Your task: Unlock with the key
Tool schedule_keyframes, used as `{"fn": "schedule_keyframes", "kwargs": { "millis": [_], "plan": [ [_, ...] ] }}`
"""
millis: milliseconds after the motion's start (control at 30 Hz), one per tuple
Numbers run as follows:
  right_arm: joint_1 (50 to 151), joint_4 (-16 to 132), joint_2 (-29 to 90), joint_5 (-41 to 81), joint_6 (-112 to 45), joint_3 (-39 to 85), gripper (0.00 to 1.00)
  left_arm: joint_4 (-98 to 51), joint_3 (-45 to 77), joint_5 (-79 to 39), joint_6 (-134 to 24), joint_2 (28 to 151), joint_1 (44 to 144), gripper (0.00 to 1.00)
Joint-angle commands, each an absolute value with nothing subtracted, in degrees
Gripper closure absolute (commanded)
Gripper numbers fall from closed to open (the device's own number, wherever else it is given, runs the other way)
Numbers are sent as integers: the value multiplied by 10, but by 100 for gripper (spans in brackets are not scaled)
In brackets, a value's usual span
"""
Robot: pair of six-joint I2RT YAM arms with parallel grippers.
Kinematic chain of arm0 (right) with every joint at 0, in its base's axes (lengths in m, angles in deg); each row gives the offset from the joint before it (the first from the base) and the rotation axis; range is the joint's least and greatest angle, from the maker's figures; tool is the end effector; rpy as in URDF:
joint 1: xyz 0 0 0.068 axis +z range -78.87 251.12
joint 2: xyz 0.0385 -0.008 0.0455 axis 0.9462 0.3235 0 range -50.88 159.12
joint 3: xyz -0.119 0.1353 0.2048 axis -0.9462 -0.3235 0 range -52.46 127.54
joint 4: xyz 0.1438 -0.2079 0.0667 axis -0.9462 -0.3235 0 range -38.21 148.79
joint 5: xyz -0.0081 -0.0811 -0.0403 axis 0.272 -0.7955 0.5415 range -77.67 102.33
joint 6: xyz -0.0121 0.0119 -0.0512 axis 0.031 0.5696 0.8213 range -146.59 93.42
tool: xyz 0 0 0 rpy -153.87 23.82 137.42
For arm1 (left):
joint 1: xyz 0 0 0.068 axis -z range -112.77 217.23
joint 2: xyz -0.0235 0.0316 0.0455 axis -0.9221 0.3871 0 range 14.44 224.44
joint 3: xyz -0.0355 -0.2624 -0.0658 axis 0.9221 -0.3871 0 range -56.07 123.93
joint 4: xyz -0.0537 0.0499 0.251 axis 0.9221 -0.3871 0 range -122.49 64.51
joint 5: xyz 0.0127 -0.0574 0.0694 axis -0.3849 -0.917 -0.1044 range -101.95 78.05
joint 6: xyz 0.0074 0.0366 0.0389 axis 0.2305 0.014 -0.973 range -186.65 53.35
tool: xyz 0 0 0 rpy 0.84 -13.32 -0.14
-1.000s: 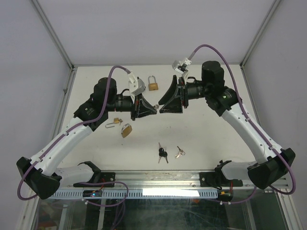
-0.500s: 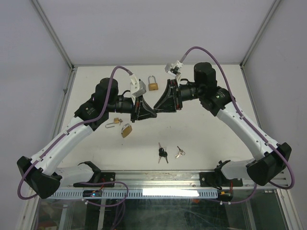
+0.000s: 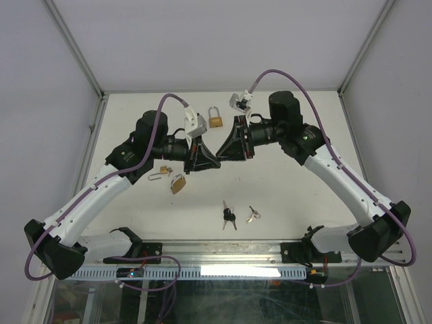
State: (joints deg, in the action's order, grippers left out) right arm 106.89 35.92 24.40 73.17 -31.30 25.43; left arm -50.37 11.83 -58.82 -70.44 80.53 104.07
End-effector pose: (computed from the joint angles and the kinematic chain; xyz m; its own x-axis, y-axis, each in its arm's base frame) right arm 0.2096 0.1893 0.4082 -0.3582 -0.2087 -0.9100 -0.9232 -0.0664 0.3786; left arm 0.1817 -0.1687 0.3840 -0.2503 0.2442 -0.9369 0.9659 0.1286 -0.2245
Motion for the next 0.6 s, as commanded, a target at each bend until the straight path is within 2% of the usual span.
{"fn": "schedule_keyframes", "kwargs": {
  "millis": [0,67,333,367,400,433,467,567],
  "plan": [
    [1079,344,231,736,-300,272,85,-468,146,-580,-704,804,1046,100],
    [1079,340,232,727,-300,272,99,-467,146,-580,-703,804,1047,100],
    [1068,370,216,709,-323,266,100,-452,141,-584,-688,795,1046,100],
    [1060,399,208,713,-348,259,100,-440,134,-587,-684,789,1045,94],
    [1051,445,198,716,-381,244,100,-421,123,-588,-680,778,1046,71],
    [1043,503,186,719,-419,225,100,-396,105,-585,-674,764,1046,54],
    [1034,558,175,721,-460,207,100,-371,84,-576,-668,747,1045,47],
    [1019,701,146,707,-551,166,100,-297,30,-553,-656,701,1042,38]
  ]
}}
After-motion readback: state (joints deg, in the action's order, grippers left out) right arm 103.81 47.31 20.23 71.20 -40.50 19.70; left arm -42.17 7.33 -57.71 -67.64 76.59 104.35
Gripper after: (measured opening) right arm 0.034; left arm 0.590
